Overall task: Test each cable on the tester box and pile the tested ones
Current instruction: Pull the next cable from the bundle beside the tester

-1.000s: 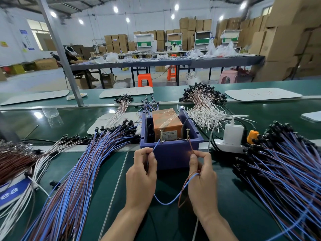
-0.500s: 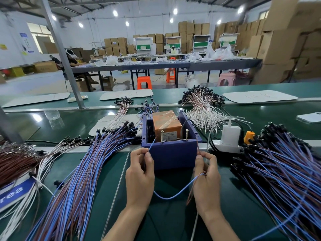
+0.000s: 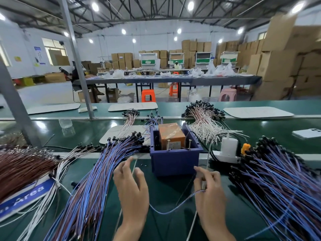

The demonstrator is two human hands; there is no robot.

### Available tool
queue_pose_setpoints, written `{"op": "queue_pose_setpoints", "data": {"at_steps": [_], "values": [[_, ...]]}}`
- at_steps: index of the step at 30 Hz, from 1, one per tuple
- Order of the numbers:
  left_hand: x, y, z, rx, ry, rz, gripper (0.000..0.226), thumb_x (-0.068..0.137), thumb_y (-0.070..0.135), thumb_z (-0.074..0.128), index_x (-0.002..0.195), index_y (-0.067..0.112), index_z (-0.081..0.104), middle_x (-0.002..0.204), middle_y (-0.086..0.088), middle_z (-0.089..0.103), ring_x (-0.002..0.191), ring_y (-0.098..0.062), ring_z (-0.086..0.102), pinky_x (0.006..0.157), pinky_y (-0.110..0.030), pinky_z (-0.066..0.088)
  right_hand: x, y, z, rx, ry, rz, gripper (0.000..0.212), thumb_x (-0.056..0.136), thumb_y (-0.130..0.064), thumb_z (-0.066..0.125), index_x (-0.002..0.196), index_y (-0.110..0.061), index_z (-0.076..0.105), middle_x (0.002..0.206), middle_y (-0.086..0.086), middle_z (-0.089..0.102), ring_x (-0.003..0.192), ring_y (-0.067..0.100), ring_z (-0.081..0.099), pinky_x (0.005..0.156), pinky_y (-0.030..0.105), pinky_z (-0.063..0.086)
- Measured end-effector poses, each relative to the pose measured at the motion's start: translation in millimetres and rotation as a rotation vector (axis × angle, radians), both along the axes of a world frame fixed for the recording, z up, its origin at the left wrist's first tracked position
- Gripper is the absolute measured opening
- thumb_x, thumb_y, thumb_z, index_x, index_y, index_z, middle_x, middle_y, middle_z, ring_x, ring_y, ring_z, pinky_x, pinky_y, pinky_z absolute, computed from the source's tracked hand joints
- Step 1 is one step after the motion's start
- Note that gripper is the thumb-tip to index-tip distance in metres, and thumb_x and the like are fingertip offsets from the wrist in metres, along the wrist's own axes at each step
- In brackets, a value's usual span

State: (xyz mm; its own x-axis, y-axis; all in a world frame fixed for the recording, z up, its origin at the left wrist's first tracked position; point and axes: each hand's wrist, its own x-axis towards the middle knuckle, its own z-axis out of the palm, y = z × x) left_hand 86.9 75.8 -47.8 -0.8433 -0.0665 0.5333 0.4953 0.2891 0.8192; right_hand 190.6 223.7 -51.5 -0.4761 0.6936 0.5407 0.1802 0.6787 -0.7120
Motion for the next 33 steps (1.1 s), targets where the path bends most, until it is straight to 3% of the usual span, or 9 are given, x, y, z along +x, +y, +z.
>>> {"op": "queue_pose_setpoints", "data": {"at_steps": [5,8,11,13,16,19,24,28,33], "values": [[44.8,-0.6,30.5,-0.37,0.272,-0.374,0.034,0.101,0.047,0.038,0.104,0.032,0.068,0.092,0.022,0.055,0.09,-0.001,0.053,0.077,-0.015,0.042,13.0,-1.8,20.0,0.243,-0.099,-0.017,0.033,0.084,-0.009,0.074,0.113,-0.024,0.072,0.094,-0.005,0.054,0.069,0.012,0.057,0.052,0.024,0.051],[65.0,10.4,50.3,-0.619,0.291,-0.561,0.046,0.097,0.063,0.03,0.105,0.034,0.065,0.097,0.018,0.062,0.09,-0.001,0.057,0.074,-0.021,0.046,19.4,4.5,48.5,0.516,-0.034,0.018,0.034,0.077,-0.007,0.077,0.107,-0.022,0.073,0.091,-0.002,0.057,0.076,0.018,0.06,0.061,0.031,0.055],[71.6,15.9,73.8,-0.529,0.291,-0.623,0.036,0.097,0.06,0.041,0.102,0.033,0.063,0.096,0.019,0.067,0.084,-0.003,0.062,0.073,-0.023,0.049,26.9,15.5,81.3,0.655,-0.02,0.047,0.055,0.073,-0.002,0.082,0.122,-0.022,0.066,0.095,-0.001,0.056,0.081,0.018,0.058,0.069,0.029,0.051],[74.9,21.7,91.8,-0.413,0.247,-0.667,0.025,0.099,0.054,0.051,0.1,0.034,0.065,0.084,0.017,0.069,0.073,-0.005,0.062,0.068,-0.028,0.051,34.0,22.4,100.6,0.536,0.034,0.052,0.072,0.085,-0.008,0.073,0.148,-0.023,0.041,0.117,0.002,0.053,0.106,0.018,0.054,0.091,0.032,0.047],[84.0,39.0,122.9,-0.147,0.145,-0.744,0.025,0.093,0.053,0.054,0.093,0.032,0.068,0.072,0.009,0.068,0.059,-0.007,0.059,0.058,-0.027,0.05,55.7,33.0,124.7,-0.063,0.165,0.212,0.071,0.098,-0.037,0.056,0.156,-0.041,0.016,0.15,-0.009,0.04,0.139,0.004,0.036,0.113,0.031,0.033],[92.5,64.1,153.1,0.042,0.097,-0.82,0.017,0.097,0.041,0.058,0.097,0.027,0.068,0.077,0.008,0.072,0.057,-0.003,0.06,0.056,-0.014,0.047,83.5,40.7,135.1,-0.276,0.121,0.491,0.043,0.101,-0.058,0.041,0.138,-0.039,0.053,0.115,-0.021,0.069,0.109,-0.01,0.059,0.088,0.008,0.044],[103.5,113.6,181.6,0.18,0.042,-0.82,0.014,0.102,0.034,0.056,0.097,0.025,0.066,0.079,0.006,0.073,0.054,-0.007,0.059,0.048,-0.018,0.045,132.8,75.5,136.3,-0.27,0.166,0.412,0.025,0.099,-0.045,0.05,0.099,-0.042,0.075,0.061,-0.014,0.057,0.055,0.005,0.048,0.06,0.021,0.042],[108.8,163.0,182.1,0.23,-0.058,-0.859,0.01,0.103,0.027,0.056,0.1,0.02,0.064,0.077,0.007,0.073,0.051,-0.006,0.057,0.048,-0.015,0.043,178.8,114.1,136.4,-0.142,0.123,0.172,0.021,0.097,-0.049,0.057,0.093,-0.036,0.074,0.051,-0.016,0.049,0.044,0.002,0.036,0.045,0.009,0.03],[127.3,245.3,166.4,0.001,-0.204,-0.951,0.014,0.104,0.02,0.053,0.103,0.013,0.065,0.085,0.001,0.074,0.053,-0.007,0.061,0.047,-0.017,0.046,217.2,153.1,121.4,0.048,-0.18,-0.184,0.023,0.099,-0.05,0.051,0.096,-0.035,0.067,0.07,-0.013,0.066,0.069,0.007,0.061,0.06,0.028,0.046]]}}
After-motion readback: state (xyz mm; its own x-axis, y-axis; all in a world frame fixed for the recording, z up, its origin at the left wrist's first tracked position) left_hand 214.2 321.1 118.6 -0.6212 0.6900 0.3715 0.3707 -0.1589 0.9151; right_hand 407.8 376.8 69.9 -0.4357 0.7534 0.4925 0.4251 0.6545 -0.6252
